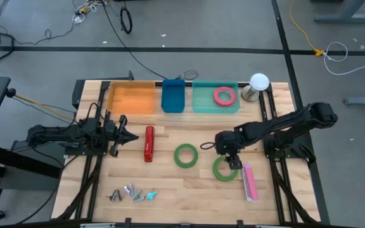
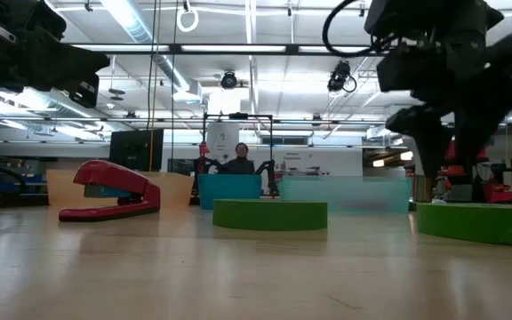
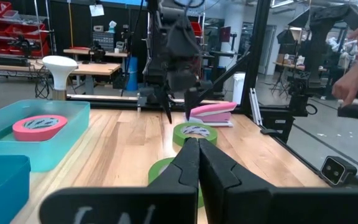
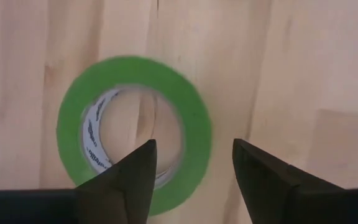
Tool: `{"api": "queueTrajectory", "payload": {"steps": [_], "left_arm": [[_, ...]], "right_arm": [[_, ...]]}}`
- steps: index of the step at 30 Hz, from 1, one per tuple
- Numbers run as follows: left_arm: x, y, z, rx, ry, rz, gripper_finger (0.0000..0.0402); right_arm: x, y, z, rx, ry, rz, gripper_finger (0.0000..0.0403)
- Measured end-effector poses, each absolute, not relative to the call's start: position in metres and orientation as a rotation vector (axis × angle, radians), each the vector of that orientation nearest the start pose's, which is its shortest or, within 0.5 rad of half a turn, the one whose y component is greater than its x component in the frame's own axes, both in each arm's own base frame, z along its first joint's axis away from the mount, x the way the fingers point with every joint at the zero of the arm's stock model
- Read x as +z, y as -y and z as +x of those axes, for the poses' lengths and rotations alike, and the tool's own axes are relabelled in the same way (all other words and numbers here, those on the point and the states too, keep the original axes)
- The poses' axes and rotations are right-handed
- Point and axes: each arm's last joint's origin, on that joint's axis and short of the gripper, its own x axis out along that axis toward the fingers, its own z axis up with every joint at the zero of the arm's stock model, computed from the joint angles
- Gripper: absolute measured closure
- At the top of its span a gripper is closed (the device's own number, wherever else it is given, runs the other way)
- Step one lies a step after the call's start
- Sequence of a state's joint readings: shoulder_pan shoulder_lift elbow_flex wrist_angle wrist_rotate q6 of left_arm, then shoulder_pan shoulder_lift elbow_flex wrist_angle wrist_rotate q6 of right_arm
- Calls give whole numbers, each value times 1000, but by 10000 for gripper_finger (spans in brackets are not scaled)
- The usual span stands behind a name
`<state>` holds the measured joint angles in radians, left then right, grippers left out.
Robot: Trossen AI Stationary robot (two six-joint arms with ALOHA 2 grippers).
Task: Pick and place Stapler, Stapler remover, tape
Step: Put the right green tape into the light green bin
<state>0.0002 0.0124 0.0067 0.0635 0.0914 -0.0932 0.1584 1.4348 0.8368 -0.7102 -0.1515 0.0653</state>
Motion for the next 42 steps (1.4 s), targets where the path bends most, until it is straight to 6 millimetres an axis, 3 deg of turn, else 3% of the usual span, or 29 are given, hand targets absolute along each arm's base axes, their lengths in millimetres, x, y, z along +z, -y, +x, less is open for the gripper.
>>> {"api": "queueTrajectory", "payload": {"steps": [7,17,27,37,42], "left_arm": [[171,3,98,-93,53,-90,399],[171,3,98,-93,53,-90,399],[171,3,98,-94,53,-90,399],[171,3,98,-94,53,-90,399],[171,3,98,-94,53,-90,399]], "right_arm": [[164,-49,247,199,-1405,39,170],[158,-50,256,175,-1358,-14,171],[139,-56,259,181,-1428,-34,172],[138,-56,260,152,-1427,-19,174],[138,-56,260,152,-1427,-20,198]]}}
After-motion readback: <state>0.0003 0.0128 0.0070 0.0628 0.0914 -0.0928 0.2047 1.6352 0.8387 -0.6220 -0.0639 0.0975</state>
